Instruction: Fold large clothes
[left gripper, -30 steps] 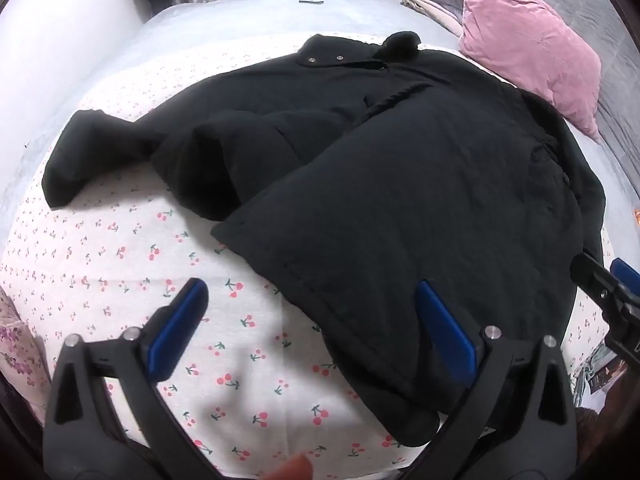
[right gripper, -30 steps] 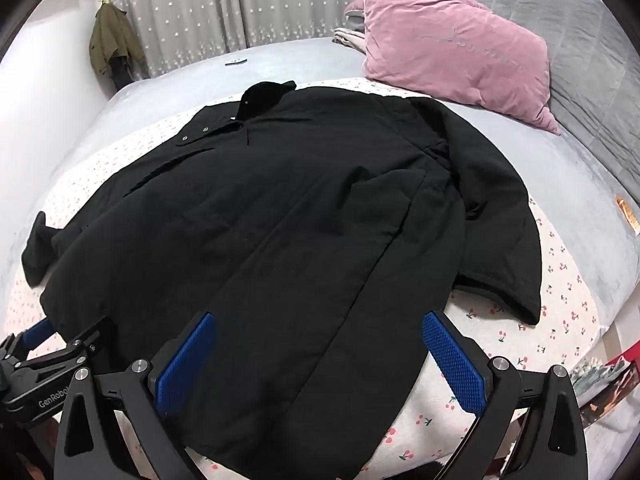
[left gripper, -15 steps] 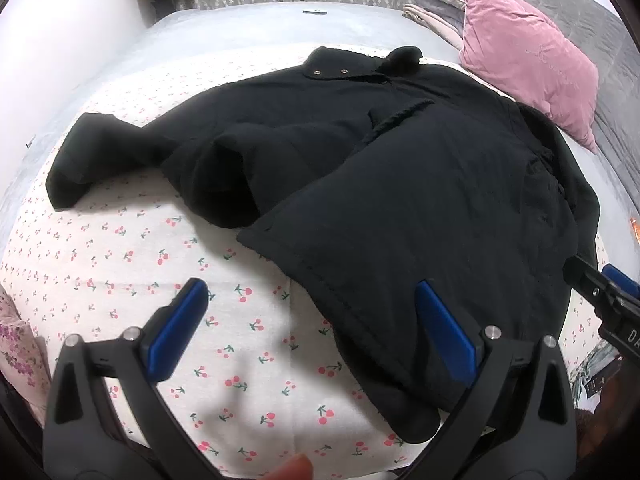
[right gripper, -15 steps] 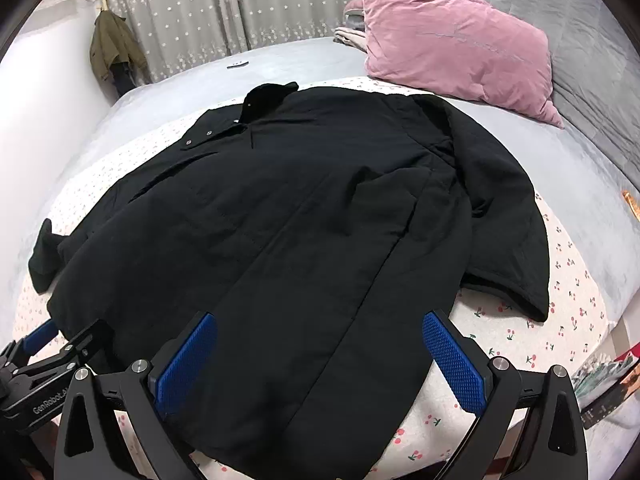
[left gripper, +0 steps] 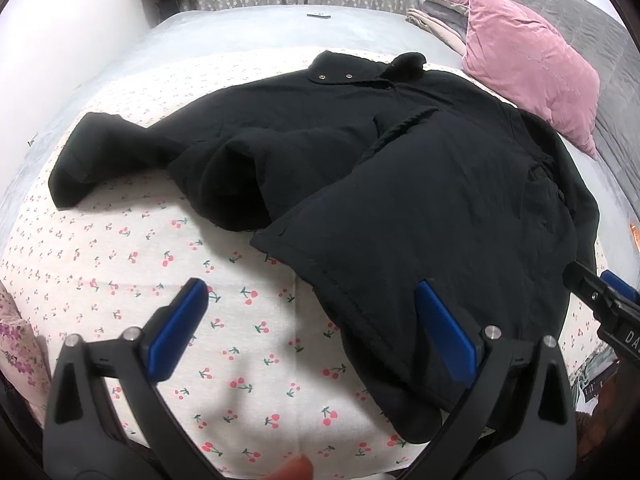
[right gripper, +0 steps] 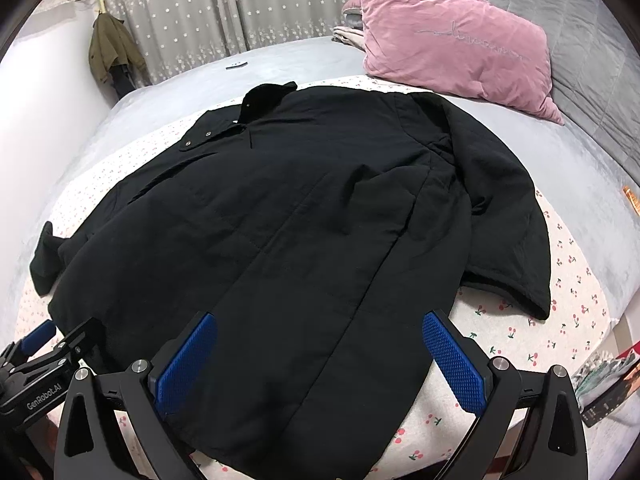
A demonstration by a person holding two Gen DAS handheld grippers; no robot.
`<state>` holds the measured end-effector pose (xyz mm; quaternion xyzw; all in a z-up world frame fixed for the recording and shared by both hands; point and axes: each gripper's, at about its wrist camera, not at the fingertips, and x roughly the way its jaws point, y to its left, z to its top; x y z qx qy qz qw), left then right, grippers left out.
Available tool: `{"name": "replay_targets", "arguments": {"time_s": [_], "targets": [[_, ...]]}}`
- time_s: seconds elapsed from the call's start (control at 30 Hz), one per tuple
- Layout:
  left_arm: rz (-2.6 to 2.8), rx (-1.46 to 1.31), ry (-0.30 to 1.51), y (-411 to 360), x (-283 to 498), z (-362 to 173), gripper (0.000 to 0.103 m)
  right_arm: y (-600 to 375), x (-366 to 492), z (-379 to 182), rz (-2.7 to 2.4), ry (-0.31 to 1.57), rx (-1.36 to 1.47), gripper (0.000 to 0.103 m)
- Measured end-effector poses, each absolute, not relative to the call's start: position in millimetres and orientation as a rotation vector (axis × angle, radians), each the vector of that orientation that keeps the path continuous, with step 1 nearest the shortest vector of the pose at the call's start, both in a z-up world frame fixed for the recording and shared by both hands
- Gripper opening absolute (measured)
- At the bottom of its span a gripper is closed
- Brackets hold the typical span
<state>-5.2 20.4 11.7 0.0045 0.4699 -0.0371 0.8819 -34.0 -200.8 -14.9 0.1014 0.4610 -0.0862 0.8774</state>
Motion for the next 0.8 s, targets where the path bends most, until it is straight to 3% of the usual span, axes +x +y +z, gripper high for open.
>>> {"name": "replay_targets", "arguments": {"time_s": [0.8], "targets": [[-0.074,0.012,0.975,19.5,-6.2,13.5,0.103,-202.6,-35.3,-15.6,-0.184,0.957,0.212,0.103]]}}
